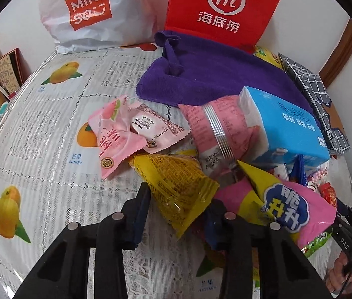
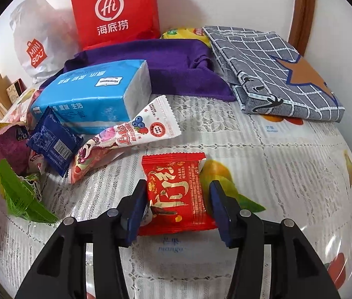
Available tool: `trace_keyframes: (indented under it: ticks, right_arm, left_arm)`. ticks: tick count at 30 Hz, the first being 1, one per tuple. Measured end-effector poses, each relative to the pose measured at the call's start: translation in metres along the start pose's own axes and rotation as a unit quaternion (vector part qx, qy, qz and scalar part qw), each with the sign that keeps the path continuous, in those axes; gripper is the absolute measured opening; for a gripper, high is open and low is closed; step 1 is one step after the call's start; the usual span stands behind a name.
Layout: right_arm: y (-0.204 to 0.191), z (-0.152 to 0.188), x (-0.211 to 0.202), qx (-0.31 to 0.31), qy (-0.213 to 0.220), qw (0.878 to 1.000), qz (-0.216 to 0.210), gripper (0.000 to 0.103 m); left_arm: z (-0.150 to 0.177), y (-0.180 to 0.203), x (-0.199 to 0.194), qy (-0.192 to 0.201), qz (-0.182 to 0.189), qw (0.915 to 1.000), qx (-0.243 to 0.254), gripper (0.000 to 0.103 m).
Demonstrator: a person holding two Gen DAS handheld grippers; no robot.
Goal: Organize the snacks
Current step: 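Lift the red packet with the right tool while the left tool grasps the yellow triangular bag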
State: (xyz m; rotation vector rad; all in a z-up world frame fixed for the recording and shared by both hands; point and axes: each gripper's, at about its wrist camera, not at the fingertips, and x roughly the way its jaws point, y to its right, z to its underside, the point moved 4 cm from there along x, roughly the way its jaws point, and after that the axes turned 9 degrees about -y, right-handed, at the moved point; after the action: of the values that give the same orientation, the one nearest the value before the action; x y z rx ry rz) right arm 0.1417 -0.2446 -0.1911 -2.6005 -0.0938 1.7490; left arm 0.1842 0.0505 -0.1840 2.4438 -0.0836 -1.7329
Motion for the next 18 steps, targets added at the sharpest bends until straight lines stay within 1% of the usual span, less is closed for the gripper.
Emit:
trace_keyframes:
  ticks: [2, 8, 12, 16, 18]
  right_arm:
    - [0.000, 0.001, -0.002, 0.001, -0.004, 1.000, -0.005, 0.043]
    - [0.000, 0.005, -0.008, 0.004, -0.006, 1.000, -0.006, 0.042]
    - [0.002, 0.009, -0.015, 0.013, -0.004, 1.000, -0.016, 0.042]
    - [0.004, 0.011, -0.024, 0.017, -0.001, 1.000, -0.021, 0.042]
    - [0.003, 0.011, -0.030, 0.019, -0.001, 0.999, -0.032, 0.042]
  left_arm:
    - [0.002, 0.000, -0.005, 0.002, -0.001, 1.0000, 0.004, 0.035]
    - [0.012, -0.005, -0.018, 0.011, -0.008, 0.9999, -0.002, 0.035]
    - [0.018, -0.009, -0.022, 0.012, -0.016, 0.9997, -0.013, 0.035]
    - [0.024, -0.006, -0.030, 0.016, -0.013, 0.9997, -0.011, 0.035]
    - [0.027, -0.003, -0.037, 0.019, -0.011, 0.9997, -0.007, 0.035]
